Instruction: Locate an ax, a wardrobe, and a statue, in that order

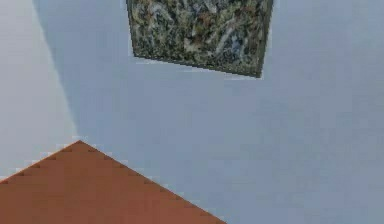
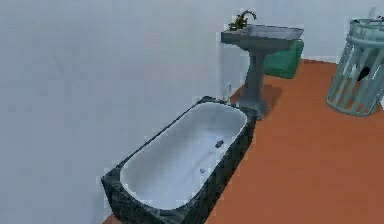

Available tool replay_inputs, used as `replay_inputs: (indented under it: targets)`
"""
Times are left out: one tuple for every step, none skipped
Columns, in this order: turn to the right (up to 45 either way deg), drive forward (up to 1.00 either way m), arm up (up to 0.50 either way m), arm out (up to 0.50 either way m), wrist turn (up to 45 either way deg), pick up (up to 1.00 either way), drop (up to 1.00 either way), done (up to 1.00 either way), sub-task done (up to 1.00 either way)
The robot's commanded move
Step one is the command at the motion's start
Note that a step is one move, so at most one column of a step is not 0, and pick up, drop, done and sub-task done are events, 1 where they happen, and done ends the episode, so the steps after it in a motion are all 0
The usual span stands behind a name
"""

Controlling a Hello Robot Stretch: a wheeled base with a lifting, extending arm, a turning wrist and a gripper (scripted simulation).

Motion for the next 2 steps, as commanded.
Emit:
replay_inputs:
  targets:
    - [0.0, 0.50, 0.00, 0.00, 0.0, 0.00, 0.00, 0.00, 0.00]
    - [-45.0, 0.00, 0.00, 0.00, 0.0, 0.00, 0.00, 0.00, 0.00]
